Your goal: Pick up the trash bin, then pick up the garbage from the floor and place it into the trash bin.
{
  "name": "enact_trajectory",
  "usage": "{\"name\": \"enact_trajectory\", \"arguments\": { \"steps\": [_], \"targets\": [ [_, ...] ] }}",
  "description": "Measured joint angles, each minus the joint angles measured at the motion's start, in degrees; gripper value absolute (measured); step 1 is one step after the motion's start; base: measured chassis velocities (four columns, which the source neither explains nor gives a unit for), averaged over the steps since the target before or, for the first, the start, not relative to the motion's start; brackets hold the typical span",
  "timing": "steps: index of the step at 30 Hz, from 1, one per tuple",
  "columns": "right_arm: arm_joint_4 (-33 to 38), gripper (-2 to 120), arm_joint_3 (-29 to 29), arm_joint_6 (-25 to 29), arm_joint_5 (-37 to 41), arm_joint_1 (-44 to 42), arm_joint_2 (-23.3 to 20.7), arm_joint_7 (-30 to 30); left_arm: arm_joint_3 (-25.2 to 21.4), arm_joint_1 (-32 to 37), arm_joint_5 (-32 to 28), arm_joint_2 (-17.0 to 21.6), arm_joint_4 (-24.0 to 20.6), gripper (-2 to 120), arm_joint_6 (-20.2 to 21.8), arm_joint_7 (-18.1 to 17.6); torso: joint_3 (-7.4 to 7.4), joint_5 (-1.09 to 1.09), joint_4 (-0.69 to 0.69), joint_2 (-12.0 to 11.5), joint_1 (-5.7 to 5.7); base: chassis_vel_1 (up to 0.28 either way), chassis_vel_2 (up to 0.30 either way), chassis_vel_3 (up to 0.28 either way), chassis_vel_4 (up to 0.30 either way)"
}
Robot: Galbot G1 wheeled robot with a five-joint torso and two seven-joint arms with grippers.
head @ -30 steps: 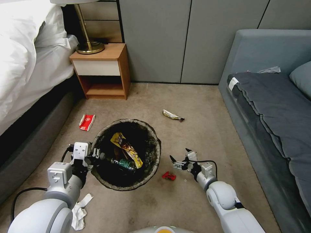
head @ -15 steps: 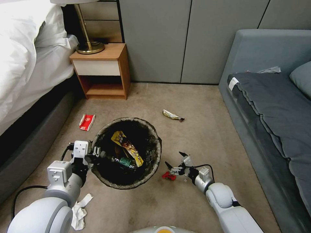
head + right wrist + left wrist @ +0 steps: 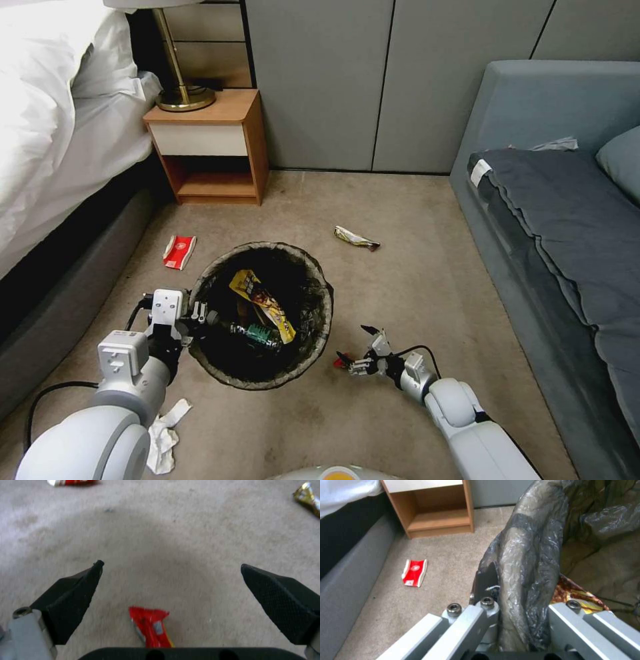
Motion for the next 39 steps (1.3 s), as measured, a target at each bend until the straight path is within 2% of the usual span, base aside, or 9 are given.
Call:
{"name": "enact_trajectory", "arguments": {
  "steps": [13, 16, 19, 28, 31, 39],
  "targets": [
    [-4.1, 100, -0.3, 1.6, -2.9, -0.3, 0.9, 1.2, 0.3, -0.5, 0.0, 0.1, 0.0, 1, 0.0, 0.0, 0.0, 0.0, 0.0, 0.0, 0.0, 0.0, 0.0, 0.0, 0.0],
    [-6.1, 100, -0.4, 3.3, -3.8, 0.2, 1.4, 1.9, 0.3, -0.5, 0.0, 0.1, 0.0, 1, 0.0, 0.0, 0.0, -0.01, 0.0, 0.0, 0.0, 0.0, 0.0, 0.0, 0.0],
    [-10.4, 100, -0.3, 7.9, -4.6, 1.3, 2.6, 3.2, 0.3, -0.7, 0.0, 0.1, 0.0, 1, 0.0, 0.0, 0.0, 0.0, 0.0, 0.0, 0.0, 0.0, 0.0, 0.0, 0.0],
    [-13.0, 100, 0.0, 10.6, -6.5, 1.5, 3.6, 5.0, 0.4, -1.0, 0.0, 0.2, 0.0, 1, 0.0, 0.0, 0.0, 0.0, 0.0, 0.0, 0.0, 0.0, 0.0, 0.0, 0.0],
    [-16.7, 100, 0.7, 15.5, -9.4, 3.1, 4.7, 6.2, 0.6, -1.0, 0.0, 0.1, 0.0, 1, 0.0, 0.0, 0.0, 0.0, 0.0, 0.0, 0.0, 0.0, 0.0, 0.0, 0.0],
    [-19.3, 100, 1.1, 17.5, -9.7, 3.8, 5.5, 6.4, 0.4, -1.1, -0.1, 0.3, 0.0, 1, 0.0, 0.0, 0.0, 0.0, 0.0, 0.0, 0.0, 0.0, 0.0, 0.0, 0.0]
  ]
}}
